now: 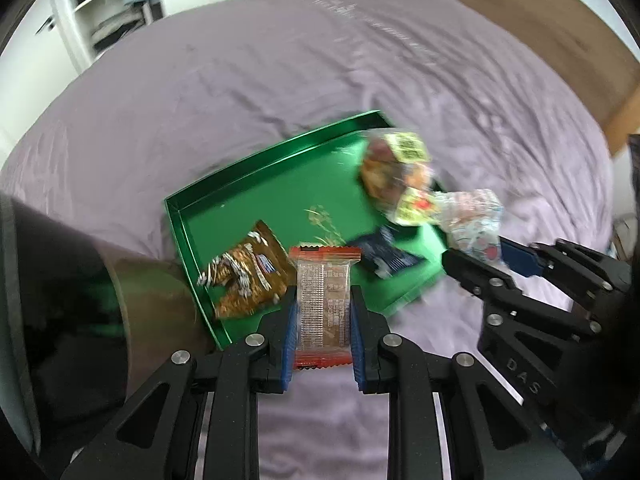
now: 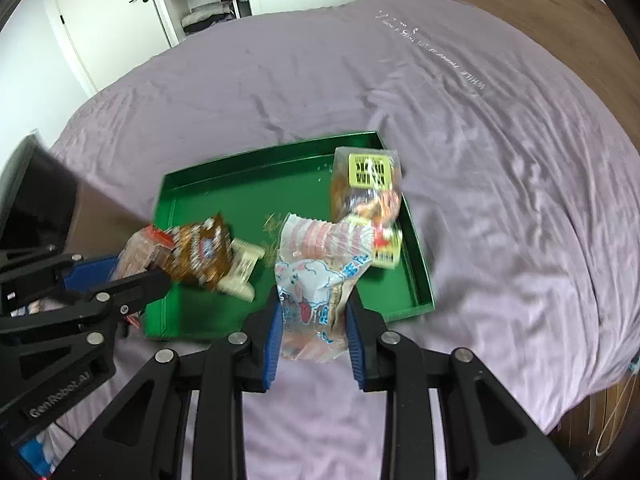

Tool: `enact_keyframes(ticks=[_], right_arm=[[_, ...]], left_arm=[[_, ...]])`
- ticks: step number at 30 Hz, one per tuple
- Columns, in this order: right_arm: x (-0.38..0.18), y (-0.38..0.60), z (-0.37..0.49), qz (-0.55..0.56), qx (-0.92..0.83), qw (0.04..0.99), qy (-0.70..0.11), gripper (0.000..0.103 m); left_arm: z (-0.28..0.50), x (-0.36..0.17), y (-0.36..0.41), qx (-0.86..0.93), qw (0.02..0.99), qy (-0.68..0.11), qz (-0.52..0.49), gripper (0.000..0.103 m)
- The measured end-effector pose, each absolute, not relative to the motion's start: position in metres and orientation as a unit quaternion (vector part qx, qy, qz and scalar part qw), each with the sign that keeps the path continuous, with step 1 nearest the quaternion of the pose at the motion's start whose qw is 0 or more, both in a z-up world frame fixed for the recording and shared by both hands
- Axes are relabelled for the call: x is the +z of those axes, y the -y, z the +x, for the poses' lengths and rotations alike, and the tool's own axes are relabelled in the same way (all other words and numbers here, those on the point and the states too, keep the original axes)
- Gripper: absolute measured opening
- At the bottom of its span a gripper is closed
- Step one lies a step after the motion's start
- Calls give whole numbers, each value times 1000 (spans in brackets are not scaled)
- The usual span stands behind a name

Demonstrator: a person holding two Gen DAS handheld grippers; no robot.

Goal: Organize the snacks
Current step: 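Carry the wafer bar and pink candy over the green tray, then release the wafer bar with left while right releases the pink candy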

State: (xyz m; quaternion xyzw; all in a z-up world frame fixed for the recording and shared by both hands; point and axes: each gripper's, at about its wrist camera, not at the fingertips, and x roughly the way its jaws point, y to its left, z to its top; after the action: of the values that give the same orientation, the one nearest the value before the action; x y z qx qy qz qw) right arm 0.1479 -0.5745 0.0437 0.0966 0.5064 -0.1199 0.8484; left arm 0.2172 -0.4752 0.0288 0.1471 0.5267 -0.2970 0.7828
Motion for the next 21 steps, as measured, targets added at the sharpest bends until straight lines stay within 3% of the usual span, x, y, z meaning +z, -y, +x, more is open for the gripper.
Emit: enact_keyframes(ticks=[8,21], right_arm=[[-5,597,190,92,-124,838,-523,0],[-33,600,216,50,-106,842,-526,0]], left_arm=[[251,-21,489,-237,786,-556,131,19],[273,-56,499,-188,791,-563,146,19]])
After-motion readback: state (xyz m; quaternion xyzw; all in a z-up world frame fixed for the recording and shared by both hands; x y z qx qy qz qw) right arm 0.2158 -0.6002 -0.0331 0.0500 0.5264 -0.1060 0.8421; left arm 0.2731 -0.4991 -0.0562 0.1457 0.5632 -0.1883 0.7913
